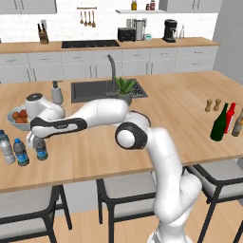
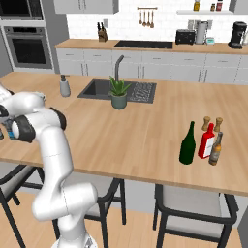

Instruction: Move the plastic bottles in the middle to the plastics group, and the glass bottles in the middle to the glass group.

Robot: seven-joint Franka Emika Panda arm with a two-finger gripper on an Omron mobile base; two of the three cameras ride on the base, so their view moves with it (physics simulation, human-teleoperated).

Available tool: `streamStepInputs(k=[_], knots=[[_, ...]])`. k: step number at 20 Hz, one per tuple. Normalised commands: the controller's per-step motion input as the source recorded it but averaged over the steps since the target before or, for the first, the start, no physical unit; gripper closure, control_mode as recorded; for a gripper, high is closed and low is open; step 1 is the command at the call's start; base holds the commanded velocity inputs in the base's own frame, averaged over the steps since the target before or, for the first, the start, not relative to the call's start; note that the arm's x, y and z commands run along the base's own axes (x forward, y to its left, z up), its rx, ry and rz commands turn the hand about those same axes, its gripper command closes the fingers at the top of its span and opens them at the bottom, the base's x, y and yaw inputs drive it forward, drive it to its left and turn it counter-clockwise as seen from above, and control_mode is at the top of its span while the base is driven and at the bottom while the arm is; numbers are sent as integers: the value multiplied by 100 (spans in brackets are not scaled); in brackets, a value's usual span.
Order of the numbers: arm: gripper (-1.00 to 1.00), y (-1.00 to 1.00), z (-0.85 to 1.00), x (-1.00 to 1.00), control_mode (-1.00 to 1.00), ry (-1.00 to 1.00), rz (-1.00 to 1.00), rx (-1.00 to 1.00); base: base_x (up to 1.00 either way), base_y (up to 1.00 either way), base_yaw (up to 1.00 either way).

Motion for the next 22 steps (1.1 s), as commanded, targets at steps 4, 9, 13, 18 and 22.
streamStepInputs(k=[4,9,13,18,22], knots=[[100,10,0,2,-100,0,0,0,0,0,0],[100,20,0,0,-100,0,0,0,0,0,0],[100,5,-5,0,-100,0,0,0,0,0,0],[100,0,-37,-1,-100,2,0,0,0,0,0],[-100,0,0,0,-100,2,0,0,0,0,0]])
